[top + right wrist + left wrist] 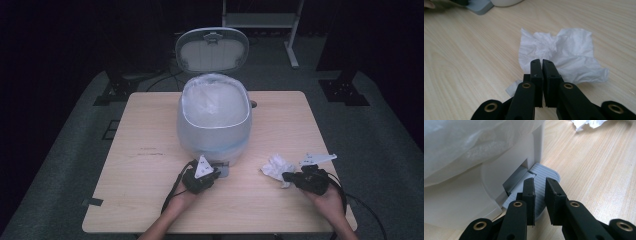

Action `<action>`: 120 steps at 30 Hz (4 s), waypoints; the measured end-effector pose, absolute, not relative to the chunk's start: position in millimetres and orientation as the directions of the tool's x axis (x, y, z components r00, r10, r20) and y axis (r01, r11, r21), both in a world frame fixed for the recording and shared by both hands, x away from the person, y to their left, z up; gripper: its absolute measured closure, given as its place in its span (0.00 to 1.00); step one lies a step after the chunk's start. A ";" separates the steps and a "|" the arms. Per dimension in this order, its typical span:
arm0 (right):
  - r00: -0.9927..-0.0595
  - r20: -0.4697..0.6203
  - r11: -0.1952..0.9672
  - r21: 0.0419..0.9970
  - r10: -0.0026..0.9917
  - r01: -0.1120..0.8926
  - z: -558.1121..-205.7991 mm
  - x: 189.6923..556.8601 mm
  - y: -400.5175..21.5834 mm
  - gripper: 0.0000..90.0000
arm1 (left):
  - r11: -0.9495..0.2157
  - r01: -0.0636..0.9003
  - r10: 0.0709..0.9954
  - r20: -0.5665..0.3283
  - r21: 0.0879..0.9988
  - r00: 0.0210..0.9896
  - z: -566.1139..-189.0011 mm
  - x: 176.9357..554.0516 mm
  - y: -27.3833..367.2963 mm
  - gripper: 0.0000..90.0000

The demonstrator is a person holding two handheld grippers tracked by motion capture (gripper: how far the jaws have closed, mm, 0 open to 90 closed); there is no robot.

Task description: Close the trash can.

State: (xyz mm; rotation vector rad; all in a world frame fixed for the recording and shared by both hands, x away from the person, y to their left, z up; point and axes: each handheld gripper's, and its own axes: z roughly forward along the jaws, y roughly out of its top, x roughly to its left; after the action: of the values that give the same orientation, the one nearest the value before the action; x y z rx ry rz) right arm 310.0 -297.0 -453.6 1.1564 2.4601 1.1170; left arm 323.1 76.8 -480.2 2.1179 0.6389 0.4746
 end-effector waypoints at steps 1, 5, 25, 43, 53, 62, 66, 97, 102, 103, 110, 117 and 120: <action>-0.675 0.129 0.405 0.713 0.727 0.573 -450.7 309.6 -297.4 0.97 | -0.508 0.271 0.594 0.104 0.818 0.797 -480.2 323.1 76.8 0.87; -0.675 0.151 0.377 0.732 0.722 0.567 -440.4 308.2 -299.8 0.97 | -0.508 0.271 0.595 0.105 0.818 0.797 -480.2 323.1 76.8 0.87; -0.687 0.188 0.326 0.773 0.702 0.545 -405.2 304.9 -307.3 0.97 | -0.510 0.270 0.593 0.107 0.816 0.798 -480.0 323.1 77.0 0.87; -0.711 0.184 0.317 0.799 0.679 0.510 -373.3 299.1 -306.4 0.97 | -0.511 0.269 0.593 0.108 0.816 0.798 -480.1 323.1 77.1 0.87; -0.722 0.175 0.316 0.813 0.669 0.490 -360.3 296.1 -305.1 0.97 | -0.510 0.269 0.593 0.107 0.817 0.798 -480.2 323.1 77.0 0.87; -0.736 0.167 0.324 0.819 0.656 0.474 -346.1 296.0 -301.0 0.97 | -0.509 0.269 0.593 0.107 0.817 0.798 -480.2 323.1 77.0 0.87; -0.740 0.165 0.323 0.823 0.652 0.468 -338.3 296.6 -300.1 0.97 | -0.509 0.271 0.593 0.105 0.817 0.798 -480.2 323.0 77.0 0.87; -0.762 0.138 0.314 0.853 0.633 0.416 -275.3 297.7 -290.5 0.97 | -0.504 0.274 0.595 0.100 0.819 0.797 -480.2 323.1 76.8 0.87; -0.766 0.137 0.312 0.858 0.628 0.408 -263.4 297.9 -289.2 0.97 | -0.508 0.273 0.594 0.102 0.817 0.798 -480.0 323.1 77.1 0.87; -0.768 0.137 0.311 0.859 0.626 0.406 -261.3 298.0 -288.9 0.97 | -0.509 0.273 0.593 0.103 0.816 0.798 -479.9 323.2 77.1 0.87; -0.770 0.127 0.308 0.866 0.625 0.393 -245.4 296.8 -287.6 0.97 | -0.509 0.271 0.594 0.105 0.817 0.798 -480.0 323.3 77.1 0.87; -0.775 0.116 0.313 0.870 0.621 0.381 -230.0 297.4 -284.5 0.97 | -0.508 0.272 0.594 0.103 0.818 0.798 -480.1 323.3 77.0 0.87; -0.778 0.104 0.319 0.872 0.620 0.371 -222.9 297.1 -282.8 0.97 | -0.507 0.271 0.594 0.104 0.818 0.798 -480.2 323.2 76.9 0.87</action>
State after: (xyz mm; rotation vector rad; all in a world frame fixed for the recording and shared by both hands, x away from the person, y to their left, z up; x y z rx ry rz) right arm 297.1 -282.8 -222.9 0.8992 2.3373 1.4421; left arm 323.2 76.9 -480.2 2.1180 0.6382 0.4741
